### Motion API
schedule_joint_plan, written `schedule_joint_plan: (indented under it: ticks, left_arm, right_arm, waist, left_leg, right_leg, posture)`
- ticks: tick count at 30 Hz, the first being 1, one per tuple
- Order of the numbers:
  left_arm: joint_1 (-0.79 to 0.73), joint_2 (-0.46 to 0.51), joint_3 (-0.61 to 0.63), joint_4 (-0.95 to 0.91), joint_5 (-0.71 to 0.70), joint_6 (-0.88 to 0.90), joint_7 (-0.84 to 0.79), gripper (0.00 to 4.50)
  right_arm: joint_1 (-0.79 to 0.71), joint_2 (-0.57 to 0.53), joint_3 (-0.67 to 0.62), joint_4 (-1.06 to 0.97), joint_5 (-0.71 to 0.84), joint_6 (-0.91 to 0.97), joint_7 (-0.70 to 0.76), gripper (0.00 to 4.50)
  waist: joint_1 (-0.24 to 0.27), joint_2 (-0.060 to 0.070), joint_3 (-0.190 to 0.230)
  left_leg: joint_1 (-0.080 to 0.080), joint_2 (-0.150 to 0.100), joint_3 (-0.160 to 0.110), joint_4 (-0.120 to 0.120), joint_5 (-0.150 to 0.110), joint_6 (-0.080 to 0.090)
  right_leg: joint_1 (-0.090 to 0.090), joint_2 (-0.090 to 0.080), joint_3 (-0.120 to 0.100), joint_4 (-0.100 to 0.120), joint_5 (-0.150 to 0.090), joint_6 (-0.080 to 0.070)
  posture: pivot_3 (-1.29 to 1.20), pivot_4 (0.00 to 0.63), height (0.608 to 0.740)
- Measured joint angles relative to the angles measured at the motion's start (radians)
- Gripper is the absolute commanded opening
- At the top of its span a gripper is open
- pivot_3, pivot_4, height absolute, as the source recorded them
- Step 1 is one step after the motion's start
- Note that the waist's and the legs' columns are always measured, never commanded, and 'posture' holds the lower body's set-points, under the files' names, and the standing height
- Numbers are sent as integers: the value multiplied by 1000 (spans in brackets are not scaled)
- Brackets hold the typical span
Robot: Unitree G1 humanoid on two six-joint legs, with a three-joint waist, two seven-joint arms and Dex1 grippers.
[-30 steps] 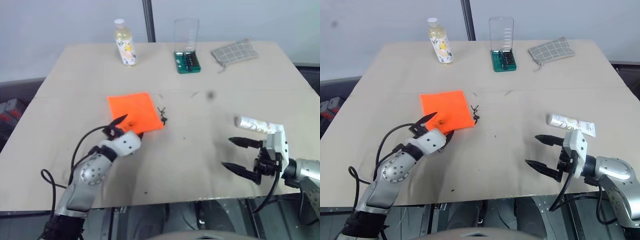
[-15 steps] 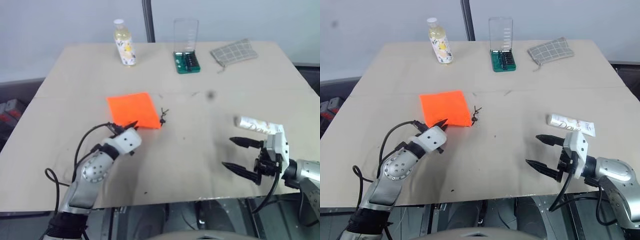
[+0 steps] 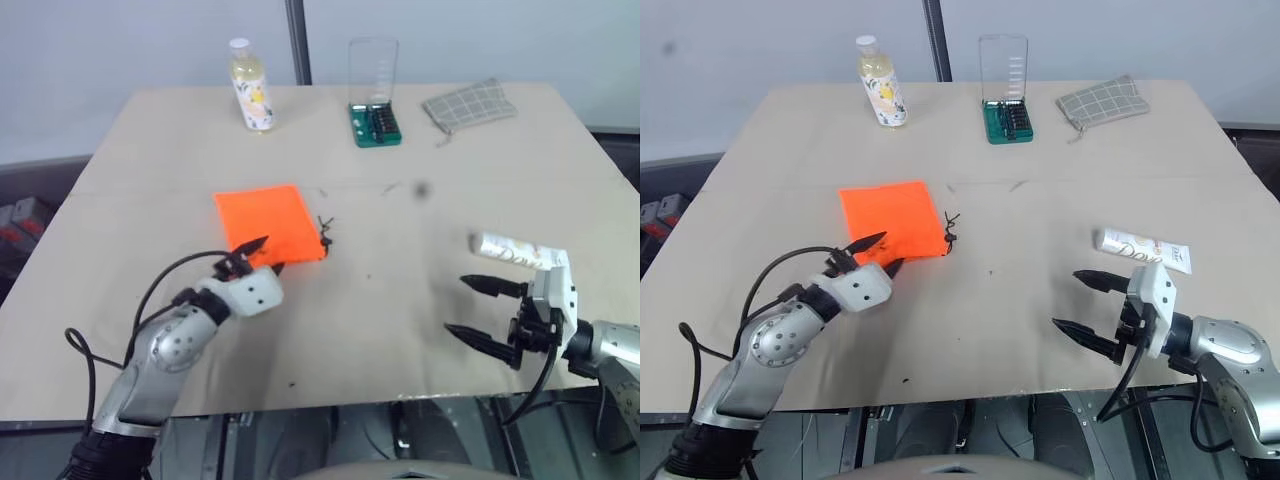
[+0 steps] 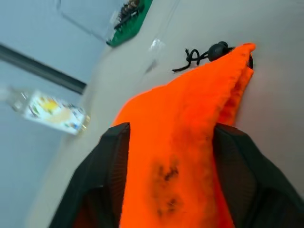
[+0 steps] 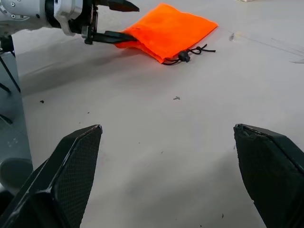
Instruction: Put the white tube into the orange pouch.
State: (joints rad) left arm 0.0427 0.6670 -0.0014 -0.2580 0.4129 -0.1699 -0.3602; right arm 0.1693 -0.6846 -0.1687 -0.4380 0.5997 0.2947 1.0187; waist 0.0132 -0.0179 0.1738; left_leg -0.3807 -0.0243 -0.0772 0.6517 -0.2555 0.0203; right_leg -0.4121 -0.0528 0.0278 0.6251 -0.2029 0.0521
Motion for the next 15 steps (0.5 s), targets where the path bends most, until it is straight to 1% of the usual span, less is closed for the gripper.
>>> schedule_joint_plan:
  ticks: [5, 12, 15]
  left_arm:
    - [0, 10, 0, 0, 78, -59, 58, 2616]
    - [13, 3, 0, 2, 95, -54, 73, 2616]
    - [-6, -10, -5, 38, 102, -46, 75, 2616]
  right_arm:
    - [0, 2, 0, 0, 0, 2, -2, 4500]
    - [-2, 2, 5, 0, 0, 8, -7, 4500]
    - [-11, 2, 9, -1, 0, 10, -13, 4500]
  waist:
    - [0, 0, 0]
    - [0, 0, 0]
    - [0, 0, 0]
  left_leg:
    - [0, 0, 0, 0, 0, 0]
    - [0, 0, 0, 0, 0, 0]
    - [0, 0, 0, 0, 0, 0]
  right_leg:
    - [0, 0, 0, 0, 0, 0]
    - [0, 0, 0, 0, 0, 0]
    - [0, 0, 0, 0, 0, 0]
  posture:
    - [0, 150, 740]
    - [0, 150, 740]
    - [0, 150, 740]
